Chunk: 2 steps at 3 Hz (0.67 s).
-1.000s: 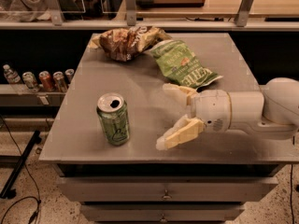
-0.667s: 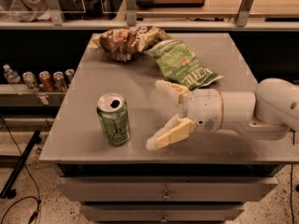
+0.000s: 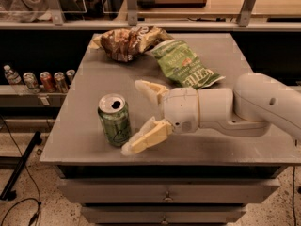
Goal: Knock green can over
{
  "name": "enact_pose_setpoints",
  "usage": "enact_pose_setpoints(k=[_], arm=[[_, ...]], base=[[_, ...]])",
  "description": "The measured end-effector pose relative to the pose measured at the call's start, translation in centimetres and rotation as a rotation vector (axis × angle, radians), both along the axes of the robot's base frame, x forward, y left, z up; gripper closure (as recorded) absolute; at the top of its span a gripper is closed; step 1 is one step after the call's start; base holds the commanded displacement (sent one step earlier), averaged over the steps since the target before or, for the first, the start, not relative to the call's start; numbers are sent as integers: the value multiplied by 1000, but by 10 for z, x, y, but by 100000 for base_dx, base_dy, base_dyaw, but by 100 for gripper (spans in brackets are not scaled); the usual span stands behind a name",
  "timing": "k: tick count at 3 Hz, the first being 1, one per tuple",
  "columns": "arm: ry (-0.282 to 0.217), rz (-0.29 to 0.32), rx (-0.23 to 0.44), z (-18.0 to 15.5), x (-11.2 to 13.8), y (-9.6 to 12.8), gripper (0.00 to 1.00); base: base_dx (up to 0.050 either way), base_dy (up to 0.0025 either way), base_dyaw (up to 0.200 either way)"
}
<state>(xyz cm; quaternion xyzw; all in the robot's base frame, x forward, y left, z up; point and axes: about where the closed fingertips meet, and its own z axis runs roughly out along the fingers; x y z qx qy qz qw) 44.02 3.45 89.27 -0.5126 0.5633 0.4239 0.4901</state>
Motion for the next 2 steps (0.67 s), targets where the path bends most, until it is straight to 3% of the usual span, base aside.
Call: enact_pose_setpoints(k=[2], arm=[[0,76,50,-6,-3,42,0]], base=[[0,0,0]])
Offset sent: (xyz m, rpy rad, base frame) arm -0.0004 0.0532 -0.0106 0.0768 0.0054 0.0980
